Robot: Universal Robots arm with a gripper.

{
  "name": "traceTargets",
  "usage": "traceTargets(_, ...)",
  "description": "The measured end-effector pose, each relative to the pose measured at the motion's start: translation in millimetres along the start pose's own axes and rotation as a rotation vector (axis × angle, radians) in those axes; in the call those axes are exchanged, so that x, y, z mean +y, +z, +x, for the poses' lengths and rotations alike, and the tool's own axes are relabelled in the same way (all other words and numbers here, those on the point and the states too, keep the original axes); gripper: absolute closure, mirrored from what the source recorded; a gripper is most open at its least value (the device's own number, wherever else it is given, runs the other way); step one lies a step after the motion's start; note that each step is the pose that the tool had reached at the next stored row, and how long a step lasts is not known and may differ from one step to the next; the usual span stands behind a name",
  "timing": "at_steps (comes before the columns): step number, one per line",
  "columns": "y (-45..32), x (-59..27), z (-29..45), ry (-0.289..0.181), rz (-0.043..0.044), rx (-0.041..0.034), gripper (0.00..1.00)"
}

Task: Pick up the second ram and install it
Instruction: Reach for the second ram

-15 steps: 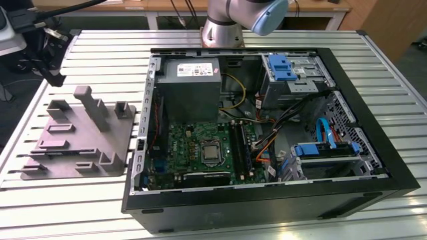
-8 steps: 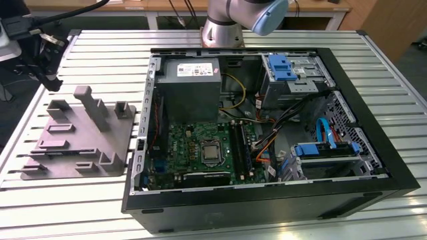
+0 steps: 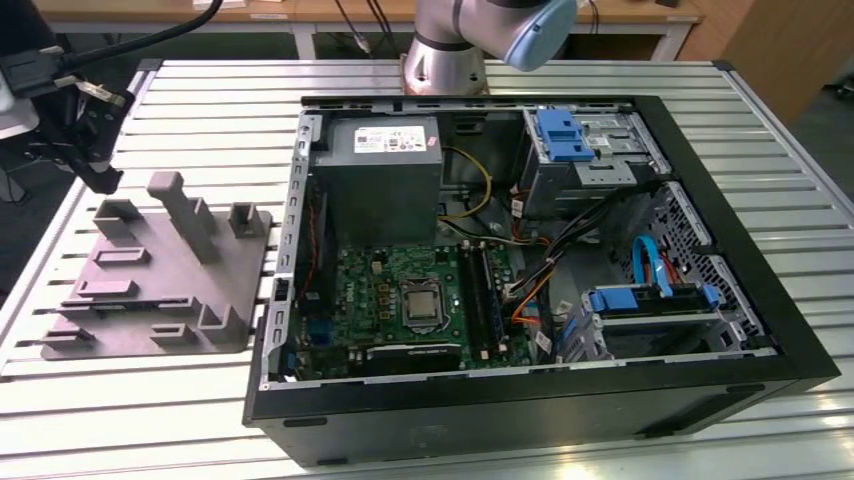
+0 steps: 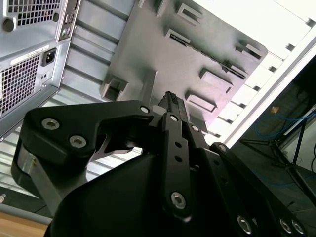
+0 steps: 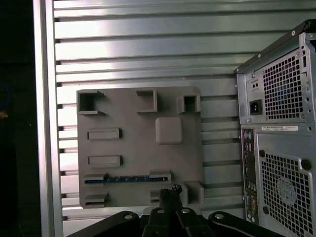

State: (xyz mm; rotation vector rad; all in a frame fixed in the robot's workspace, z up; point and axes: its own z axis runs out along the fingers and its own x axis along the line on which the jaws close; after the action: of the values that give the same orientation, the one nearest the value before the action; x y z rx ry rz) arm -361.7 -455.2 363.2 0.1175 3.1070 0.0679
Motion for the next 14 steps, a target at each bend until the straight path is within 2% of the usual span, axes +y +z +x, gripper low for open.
traceTargets(14, 6.8, -12.4, 3.0, 0.000, 0.0000, -0.0001, 0.89)
